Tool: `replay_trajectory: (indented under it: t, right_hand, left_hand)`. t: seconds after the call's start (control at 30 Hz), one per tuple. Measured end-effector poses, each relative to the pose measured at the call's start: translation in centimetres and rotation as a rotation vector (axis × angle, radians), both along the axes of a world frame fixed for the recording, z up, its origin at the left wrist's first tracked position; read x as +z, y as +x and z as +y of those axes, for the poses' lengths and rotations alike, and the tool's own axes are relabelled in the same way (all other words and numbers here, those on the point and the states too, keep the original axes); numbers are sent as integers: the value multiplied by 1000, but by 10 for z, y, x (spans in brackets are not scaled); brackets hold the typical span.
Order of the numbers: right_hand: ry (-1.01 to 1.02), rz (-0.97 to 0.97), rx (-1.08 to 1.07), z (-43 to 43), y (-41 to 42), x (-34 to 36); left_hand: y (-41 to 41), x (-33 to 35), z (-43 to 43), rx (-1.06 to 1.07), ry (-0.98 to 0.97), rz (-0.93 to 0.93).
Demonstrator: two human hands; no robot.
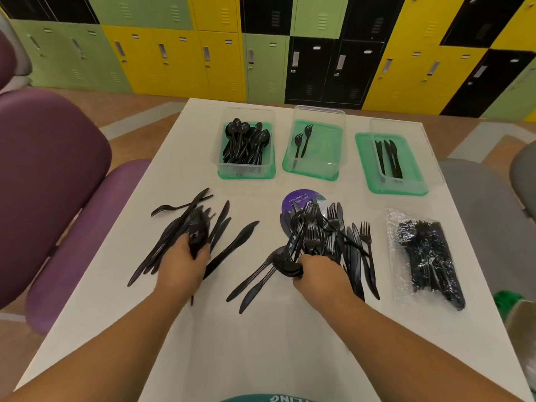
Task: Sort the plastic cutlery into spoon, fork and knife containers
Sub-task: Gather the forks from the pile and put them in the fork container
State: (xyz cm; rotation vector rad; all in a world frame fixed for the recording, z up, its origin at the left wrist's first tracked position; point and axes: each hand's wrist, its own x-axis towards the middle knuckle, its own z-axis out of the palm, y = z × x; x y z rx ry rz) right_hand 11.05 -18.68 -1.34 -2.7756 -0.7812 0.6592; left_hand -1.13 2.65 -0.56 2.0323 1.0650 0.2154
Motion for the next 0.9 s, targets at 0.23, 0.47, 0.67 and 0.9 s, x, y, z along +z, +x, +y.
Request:
replay_trajectory:
  t: [0.23, 0.47, 0.67, 0.9]
  right_hand:
    - [-8, 20, 10, -1, -2, 3]
    - [195, 58, -85, -9, -5, 11]
    - [652, 486, -449, 2, -15, 23]
    - [693, 533, -463, -5, -16, 23]
  left_hand:
    - [22, 4, -37, -11, -427, -43]
    - [27, 10, -68, 89, -868, -146]
    - [35, 13, -88, 111, -1120, -171]
    - [37, 18, -91, 168, -1142, -208]
